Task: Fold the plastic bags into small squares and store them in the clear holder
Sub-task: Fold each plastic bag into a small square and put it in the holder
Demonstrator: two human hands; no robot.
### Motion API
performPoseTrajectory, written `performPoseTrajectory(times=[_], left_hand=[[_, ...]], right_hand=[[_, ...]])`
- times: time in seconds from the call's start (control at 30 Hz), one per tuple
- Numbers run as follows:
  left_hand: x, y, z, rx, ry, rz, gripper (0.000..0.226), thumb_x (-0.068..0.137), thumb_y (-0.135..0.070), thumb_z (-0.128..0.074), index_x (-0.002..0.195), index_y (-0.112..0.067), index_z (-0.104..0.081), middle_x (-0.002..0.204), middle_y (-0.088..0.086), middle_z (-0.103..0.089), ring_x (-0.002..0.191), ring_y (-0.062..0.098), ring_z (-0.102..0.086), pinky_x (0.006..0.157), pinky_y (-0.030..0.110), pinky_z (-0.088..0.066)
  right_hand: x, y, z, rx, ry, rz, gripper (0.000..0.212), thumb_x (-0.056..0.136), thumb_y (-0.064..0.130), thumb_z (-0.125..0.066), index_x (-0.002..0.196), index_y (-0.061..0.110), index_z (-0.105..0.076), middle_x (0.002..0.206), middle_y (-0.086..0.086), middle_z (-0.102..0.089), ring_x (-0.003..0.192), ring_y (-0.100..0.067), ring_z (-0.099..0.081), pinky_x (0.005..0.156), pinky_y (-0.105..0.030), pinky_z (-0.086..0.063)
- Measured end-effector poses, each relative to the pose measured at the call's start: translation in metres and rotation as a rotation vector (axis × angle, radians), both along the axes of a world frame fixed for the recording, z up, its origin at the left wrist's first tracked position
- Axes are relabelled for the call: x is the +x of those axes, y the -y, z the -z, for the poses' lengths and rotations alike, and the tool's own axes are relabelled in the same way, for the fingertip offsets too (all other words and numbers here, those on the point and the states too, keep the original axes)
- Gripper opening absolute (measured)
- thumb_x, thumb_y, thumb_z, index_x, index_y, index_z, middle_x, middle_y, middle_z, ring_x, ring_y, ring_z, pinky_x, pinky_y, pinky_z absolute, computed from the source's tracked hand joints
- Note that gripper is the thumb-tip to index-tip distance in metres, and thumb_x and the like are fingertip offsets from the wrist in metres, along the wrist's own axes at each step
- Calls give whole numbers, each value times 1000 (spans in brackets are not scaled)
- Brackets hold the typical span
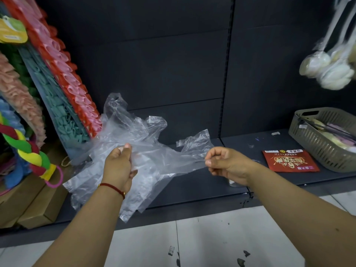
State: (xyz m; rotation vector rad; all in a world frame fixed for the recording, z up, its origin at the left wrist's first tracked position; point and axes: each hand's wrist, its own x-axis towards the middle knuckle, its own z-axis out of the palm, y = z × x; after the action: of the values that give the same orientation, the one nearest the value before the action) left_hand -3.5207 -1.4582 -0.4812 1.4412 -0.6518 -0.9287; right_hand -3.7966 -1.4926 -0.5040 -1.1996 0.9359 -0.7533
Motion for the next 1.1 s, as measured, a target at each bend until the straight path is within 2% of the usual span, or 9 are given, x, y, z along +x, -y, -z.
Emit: performPoseTrajectory(times=[0.17,0.23,0.33,0.43,0.53,0.73,0.8,0.93,1.1], left_hand=[[17,4,3,-70,-67,53,21,103,-31,-47,90,-15,-53,63,-4,-43,47,8,-30,34,16,-26],[21,4,2,-107,-86,101,22,103,-31,-46,100,-11,-57,77,4,-63,41,6,-35,33,15,-25],[17,-3,-6,-164,-143,186,30,103,-30,-47,80,-19,-63,96,9,-65,39,3,-39,32,12,-25],[4,-10,-15,-230,-203,352,42,101,-28,-47,68,-21,-72,110,16,-65,47,6,-53,35,15,-40],[-13,-15,-20,-253,-295,470,25,92,-27,-53,84,-11,-71,131,29,-55,93,24,-65,79,37,-58],[-31,-17,-27,-298,-500,664,66,63,-35,-90,110,0,-60,132,26,-51,97,25,-65,90,41,-54],[-31,-19,-31,-319,-583,711,49,63,-31,-90,97,-5,-67,139,26,-48,90,23,-70,76,37,-61],[-27,-20,-29,-300,-609,691,50,87,-27,-61,126,2,-49,125,19,-65,104,27,-68,79,37,-58],[-6,-15,-19,-217,-371,427,5,76,-7,-54,75,-7,-59,76,5,-69,82,16,-70,76,35,-58]], right_hand=[[-2,1,0,33,28,86,35,76,41,-66,72,6,-60,65,1,-61,57,-13,-54,61,-27,-49],[-3,1,2,-37,-146,84,36,80,38,-69,66,6,-58,56,0,-57,53,-14,-51,54,-24,-46],[-1,0,6,-60,-416,38,42,87,32,-71,58,8,-52,51,-5,-52,46,-12,-49,47,-18,-45],[6,0,10,-26,-604,-56,50,83,59,-63,69,11,-57,66,-7,-62,59,-15,-58,64,-23,-52],[15,-1,12,83,-458,-34,77,66,76,-51,99,8,-64,97,-9,-74,94,-21,-69,99,-38,-49],[41,-10,22,424,-130,-145,109,62,87,-37,125,1,-61,122,-18,-66,116,-31,-62,110,-44,-40],[44,-15,20,505,84,-161,101,69,85,-37,128,6,-62,127,-14,-64,122,-30,-58,112,-44,-37],[41,-15,5,481,467,28,58,85,51,-59,127,12,-65,126,-11,-65,116,-29,-62,99,-45,-48],[24,-5,-20,293,515,349,5,76,5,-69,81,4,-69,77,-6,-72,72,-17,-72,66,-35,-62]])
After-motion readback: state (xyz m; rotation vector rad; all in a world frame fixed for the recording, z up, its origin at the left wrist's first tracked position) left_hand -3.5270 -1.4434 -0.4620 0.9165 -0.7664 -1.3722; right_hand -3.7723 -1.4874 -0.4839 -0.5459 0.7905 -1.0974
